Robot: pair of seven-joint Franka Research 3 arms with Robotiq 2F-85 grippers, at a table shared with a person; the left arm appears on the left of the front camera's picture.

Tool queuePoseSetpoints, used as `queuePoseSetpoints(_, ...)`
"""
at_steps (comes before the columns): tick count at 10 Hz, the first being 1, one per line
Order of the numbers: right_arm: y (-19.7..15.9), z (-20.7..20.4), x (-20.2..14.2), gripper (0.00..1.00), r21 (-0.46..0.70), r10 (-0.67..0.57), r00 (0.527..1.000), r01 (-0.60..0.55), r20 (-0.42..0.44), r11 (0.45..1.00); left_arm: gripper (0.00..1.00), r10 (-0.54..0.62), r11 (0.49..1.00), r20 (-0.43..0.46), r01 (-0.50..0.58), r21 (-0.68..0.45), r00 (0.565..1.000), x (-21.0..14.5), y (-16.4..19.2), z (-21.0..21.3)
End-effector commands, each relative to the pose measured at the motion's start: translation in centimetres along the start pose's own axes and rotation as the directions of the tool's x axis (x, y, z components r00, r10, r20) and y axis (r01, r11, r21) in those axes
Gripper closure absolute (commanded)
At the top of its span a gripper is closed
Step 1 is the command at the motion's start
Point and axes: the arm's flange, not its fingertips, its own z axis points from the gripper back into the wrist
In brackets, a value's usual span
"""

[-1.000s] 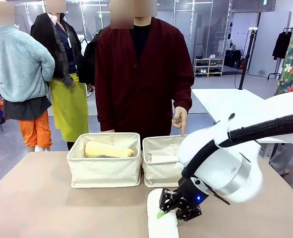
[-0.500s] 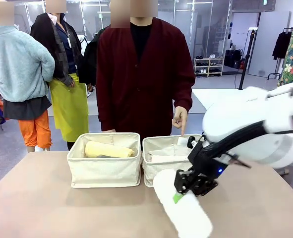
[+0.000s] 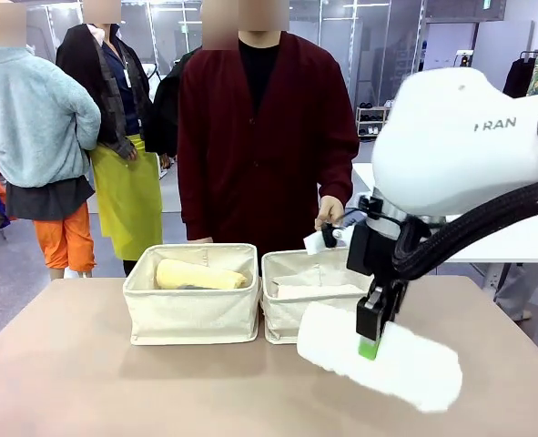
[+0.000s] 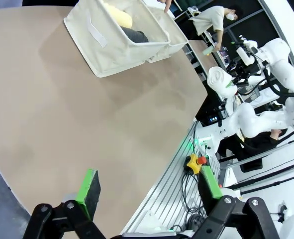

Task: Divide the towels into two baskets.
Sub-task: Pick up one hotel-folded towel from the bottom of the table and place it in the Fabric basket indicated by the person.

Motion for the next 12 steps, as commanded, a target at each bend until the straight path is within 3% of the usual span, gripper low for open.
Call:
queuePoseSetpoints(1, 1.2, -0.1, 0.0, 1.0, -0.132, 0.355, 0.935, -0.355, -0.029, 0.925, 0.0, -0.005, 1.0, 0.01, 0.005, -0.003, 1.0, -0.3, -0.5, 0.0)
queuePoseSetpoints(2, 2.1, -0.8, -0.8, 1.0, -0.15, 0.449, 0.893, -0.45, -0.044, 0.88, 0.0, -0.005, 1.0, 0.01, 0.005, -0.003, 1.0, -0.3, -0.5, 0.0)
queuePoseSetpoints(3, 0.7, 0.3, 0.5, 1.0, -0.052, 0.158, 0.987, -0.159, -0.033, 0.986, 0.0, -0.005, 1.0, 0.01, 0.005, -0.003, 1.0, -0.3, -0.5, 0.0)
queuePoseSetpoints(6, 0.7, 0.3, 0.5, 1.0, -0.052, 0.158, 0.987, -0.159, -0.033, 0.986, 0.0, -0.005, 1.0, 0.01, 0.005, -0.003, 1.0, -0.3, -0.5, 0.0)
queuePoseSetpoints(7, 0.7, 0.0, 0.2, 0.63, -0.074, 0.225, 0.973, -0.228, -0.054, 0.971, 0.0, -0.005, 1.0, 0.01, 0.005, -0.003, 1.0, -0.3, -0.5, 0.0)
queuePoseSetpoints(8, 0.4, 0.1, 0.6, 0.63, -0.267, 0.268, 0.962, -0.27, -0.045, 0.925, 0.0, -0.005, 1.0, 0.01, 0.005, -0.003, 1.0, -0.3, -0.5, 0.0)
queuePoseSetpoints(9, -0.2, 1.1, 2.6, 0.63, -0.369, 0.369, 0.929, -0.349, -0.018, 0.862, 0.0, -0.005, 1.0, 0.01, 0.005, -0.003, 1.0, -0.3, -0.5, 0.0)
queuePoseSetpoints(11, -3.1, 2.1, 6.7, 0.63, -0.459, 0.431, 0.902, -0.386, -0.009, 0.8, 0.0, -0.005, 1.0, 0.01, 0.005, -0.003, 1.0, -0.3, -0.5, 0.0)
queuePoseSetpoints(12, -5.6, 2.1, 8.8, 0.63, -0.454, 0.451, 0.893, -0.404, -0.004, 0.794, 0.0, -0.005, 1.0, 0.01, 0.005, -0.003, 1.0, -0.3, -0.5, 0.0)
